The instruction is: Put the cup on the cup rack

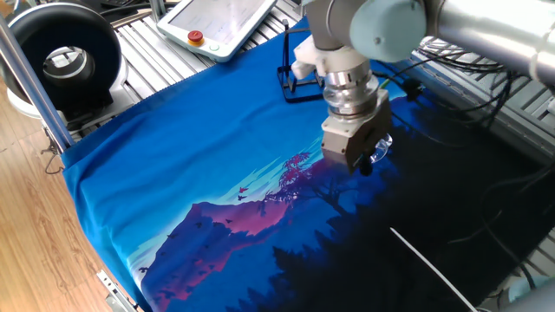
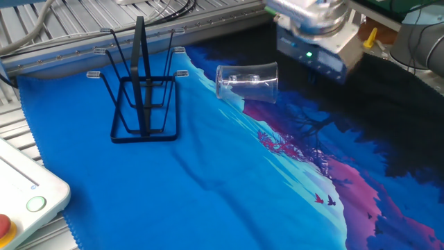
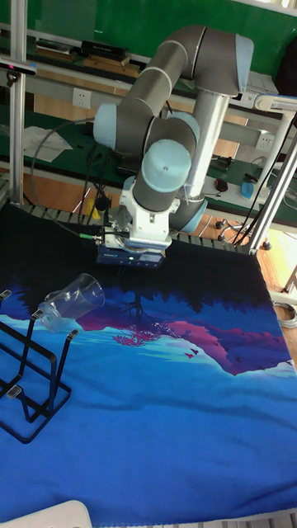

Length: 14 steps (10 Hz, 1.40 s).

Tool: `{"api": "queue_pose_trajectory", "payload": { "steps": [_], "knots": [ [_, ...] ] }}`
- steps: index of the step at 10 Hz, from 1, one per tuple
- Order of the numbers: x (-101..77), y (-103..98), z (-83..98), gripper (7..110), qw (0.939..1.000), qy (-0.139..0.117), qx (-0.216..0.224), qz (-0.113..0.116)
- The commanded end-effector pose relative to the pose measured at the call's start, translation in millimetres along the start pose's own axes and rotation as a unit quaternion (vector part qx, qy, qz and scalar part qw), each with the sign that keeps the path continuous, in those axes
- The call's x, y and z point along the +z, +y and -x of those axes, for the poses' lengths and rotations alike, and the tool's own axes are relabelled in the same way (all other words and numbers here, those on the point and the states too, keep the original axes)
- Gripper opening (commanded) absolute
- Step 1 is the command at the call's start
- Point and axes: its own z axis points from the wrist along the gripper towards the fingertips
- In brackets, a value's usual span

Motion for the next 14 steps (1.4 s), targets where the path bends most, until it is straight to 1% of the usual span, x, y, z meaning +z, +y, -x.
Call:
{"api": "queue_pose_trajectory", "payload": {
  "steps": [1, 2, 3, 4, 5, 6, 7, 8, 9, 10, 11, 13, 14],
  "knots": [
    [-16.6, -47, -14.0, 7, 0.9981, -0.015, -0.024, -0.055],
    [-19.4, -79, -8.2, 7, 0.9946, -0.027, -0.032, -0.095],
    [-16.5, -94, -2.2, 7, 0.9925, -0.038, -0.03, -0.113],
    [-14.2, -113, 7.0, 7, 0.9879, -0.052, -0.025, -0.144],
    [-16.0, -129, 21.2, 7, 0.982, -0.073, -0.019, -0.173],
    [-19.0, -134, 43.5, 7, 0.9764, -0.105, -0.014, -0.188],
    [-18.7, -127, 60.0, 7, 0.9764, -0.121, -0.011, -0.179],
    [-20.4, -120, 76.7, 7, 0.9753, -0.135, -0.007, -0.174],
    [-20.3, -111, 85.7, 7, 0.9764, -0.142, -0.006, -0.163],
    [-21.9, -100, 90.4, 7, 0.9782, -0.144, -0.007, -0.149],
    [-23.0, -83, 90.4, 7, 0.9821, -0.142, -0.009, -0.123],
    [-25.5, -57, 88.9, 7, 0.9865, -0.138, -0.01, -0.088],
    [-22.8, -46, 88.8, 7, 0.9887, -0.134, -0.013, -0.067]
  ]
}}
